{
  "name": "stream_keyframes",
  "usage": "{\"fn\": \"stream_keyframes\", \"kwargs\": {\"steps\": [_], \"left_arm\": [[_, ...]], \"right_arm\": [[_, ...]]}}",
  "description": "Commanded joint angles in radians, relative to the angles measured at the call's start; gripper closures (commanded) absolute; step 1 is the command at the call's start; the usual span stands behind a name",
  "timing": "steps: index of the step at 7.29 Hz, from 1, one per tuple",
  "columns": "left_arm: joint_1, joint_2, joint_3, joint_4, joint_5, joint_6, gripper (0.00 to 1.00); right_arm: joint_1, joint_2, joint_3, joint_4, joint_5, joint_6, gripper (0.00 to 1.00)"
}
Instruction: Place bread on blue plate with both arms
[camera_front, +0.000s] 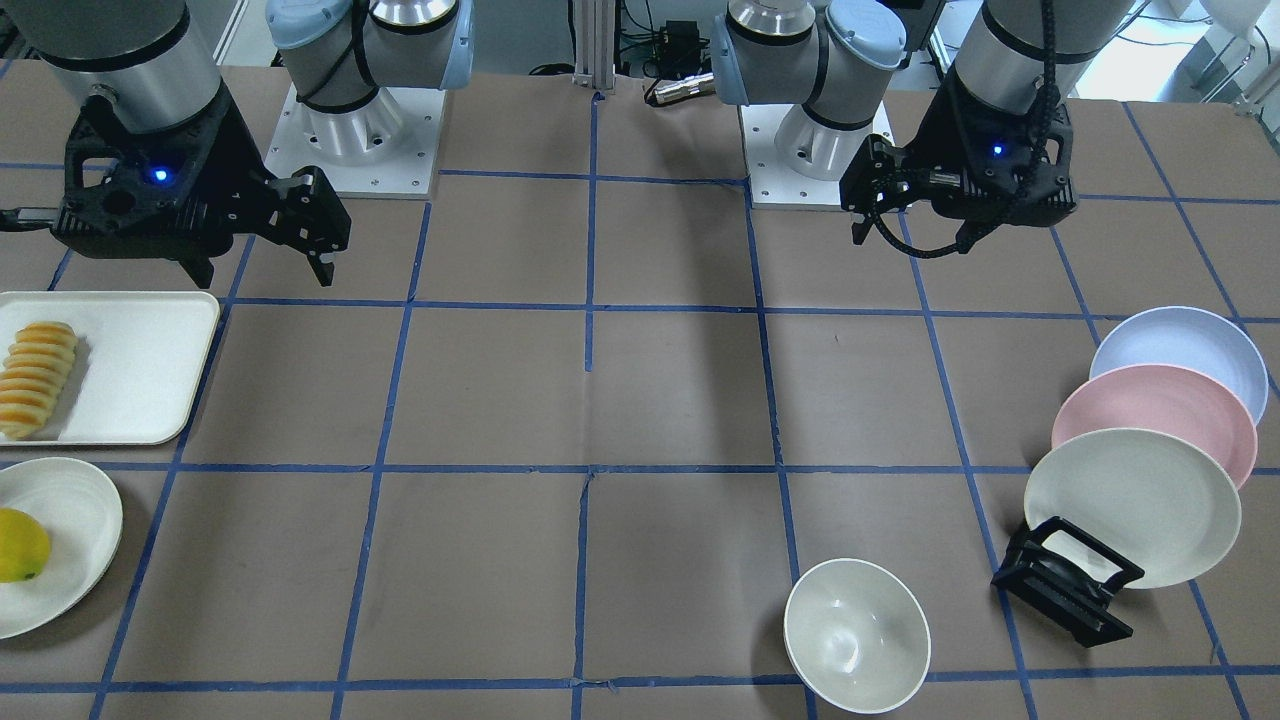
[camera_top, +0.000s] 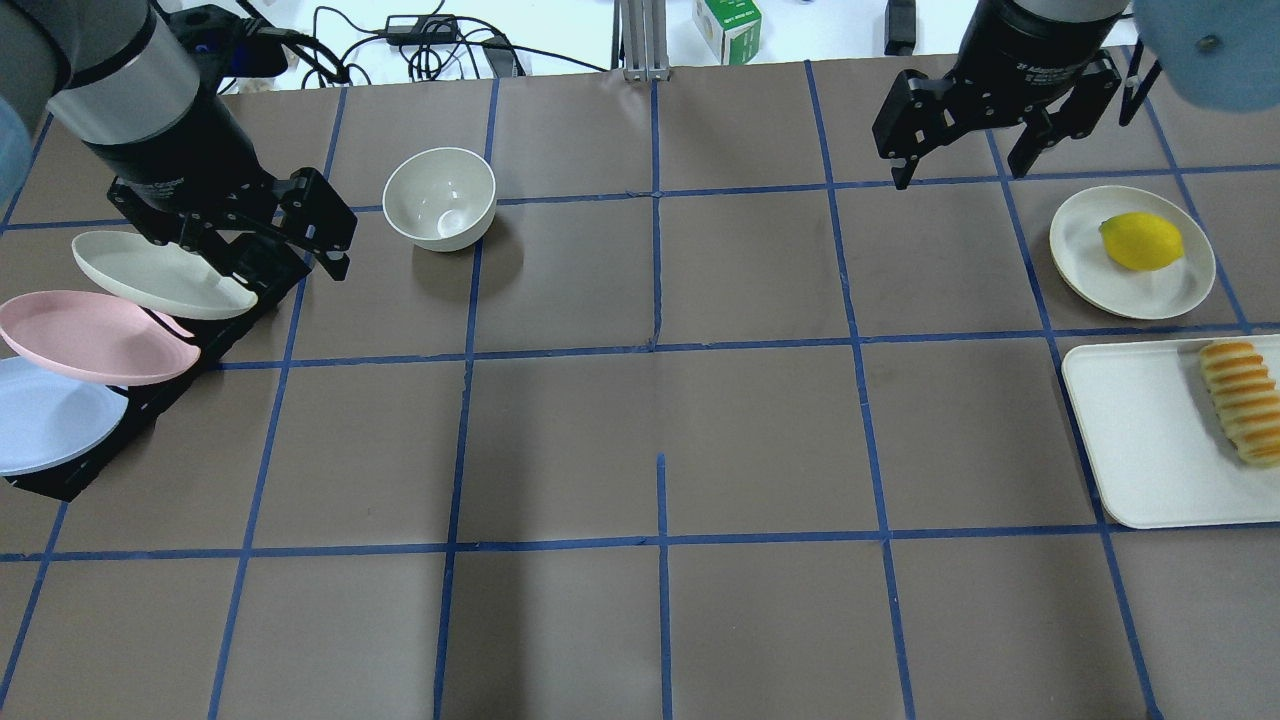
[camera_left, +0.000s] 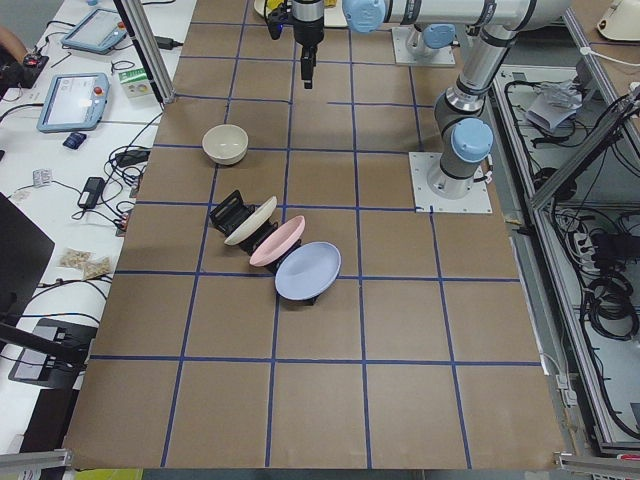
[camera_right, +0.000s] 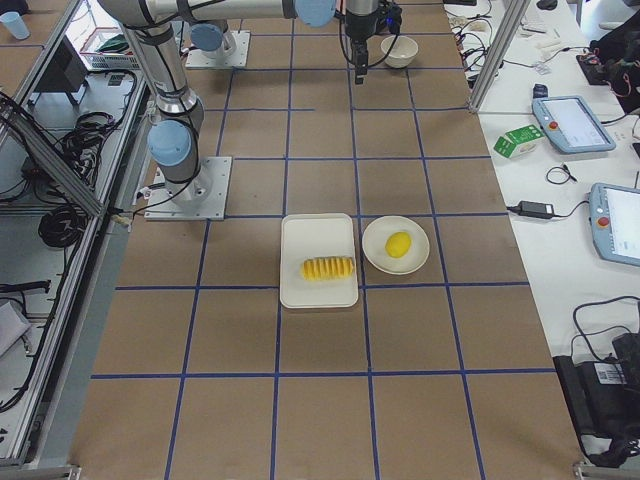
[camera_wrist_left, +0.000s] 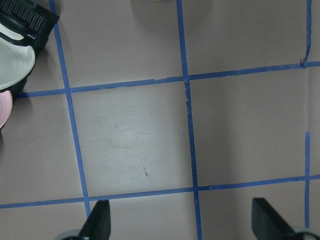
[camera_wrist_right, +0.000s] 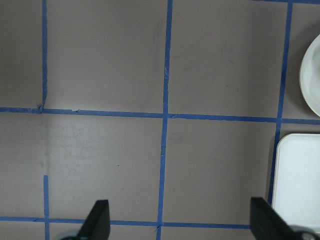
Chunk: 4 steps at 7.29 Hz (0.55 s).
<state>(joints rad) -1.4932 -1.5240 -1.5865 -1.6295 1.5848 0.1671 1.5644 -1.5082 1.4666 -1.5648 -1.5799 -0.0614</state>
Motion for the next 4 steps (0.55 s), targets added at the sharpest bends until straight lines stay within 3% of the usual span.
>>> {"fn": "stream_keyframes", "kwargs": {"steps": [1, 4], "left_arm": [[0.001, -0.002, -0.001, 0.002, 0.000, 0.002, 0.00], [0.002, -0.002, -0.001, 0.002, 0.001, 0.009, 0.00]], "right_arm": [[0.000, -0.001, 0.011, 0.011, 0.006, 0.018, 0.00], [0.000, -0.001, 0.012, 0.011, 0.005, 0.040, 0.00]]}}
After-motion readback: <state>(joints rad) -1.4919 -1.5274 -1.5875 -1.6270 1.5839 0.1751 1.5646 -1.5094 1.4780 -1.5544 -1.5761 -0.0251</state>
